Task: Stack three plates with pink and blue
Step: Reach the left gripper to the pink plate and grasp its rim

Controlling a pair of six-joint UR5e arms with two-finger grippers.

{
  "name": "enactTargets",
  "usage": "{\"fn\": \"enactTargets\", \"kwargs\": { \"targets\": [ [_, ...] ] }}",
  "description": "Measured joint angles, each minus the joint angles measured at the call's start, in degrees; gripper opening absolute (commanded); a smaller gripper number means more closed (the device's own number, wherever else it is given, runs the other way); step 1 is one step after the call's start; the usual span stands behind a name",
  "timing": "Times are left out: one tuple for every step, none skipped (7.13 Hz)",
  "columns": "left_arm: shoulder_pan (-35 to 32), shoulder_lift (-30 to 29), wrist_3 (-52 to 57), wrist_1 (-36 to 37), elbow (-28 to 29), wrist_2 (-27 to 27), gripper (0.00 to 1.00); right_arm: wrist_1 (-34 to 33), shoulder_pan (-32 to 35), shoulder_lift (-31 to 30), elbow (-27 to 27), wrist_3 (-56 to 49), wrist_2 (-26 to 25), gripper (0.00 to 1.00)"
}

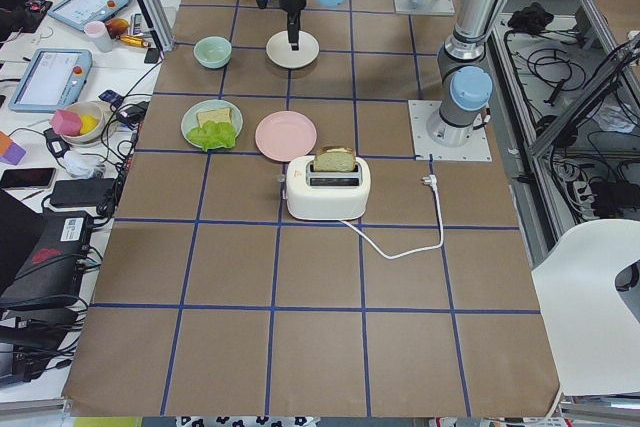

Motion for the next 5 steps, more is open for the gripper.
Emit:
{"fn": "enactTargets", "kwargs": {
  "targets": [
    [0.6,-3.5,0.5,8.0,-4.2,1.7,0.89,0.0,0.0,0.0,0.0,0.0,0.0,0.00],
    [1.7,-6.4,1.1,12.3,-6.9,2.5,0.82,0.0,0.0,0.0,0.0,0.0,0.1,0.00],
    [2.9,-8.7,2.0,14.0,-8.5,2.8,0.72,0.0,0.0,0.0,0.0,0.0,0.1,0.00],
    [3.9,-10.5,2.7,14.6,-9.5,2.9,0.67,0.0,0.0,0.0,0.1,0.0,0.1,0.00],
    [4.9,-11.8,3.0,14.8,-9.9,3.2,0.65,0.0,0.0,0.0,0.1,0.0,0.1,0.00]
  ]
}}
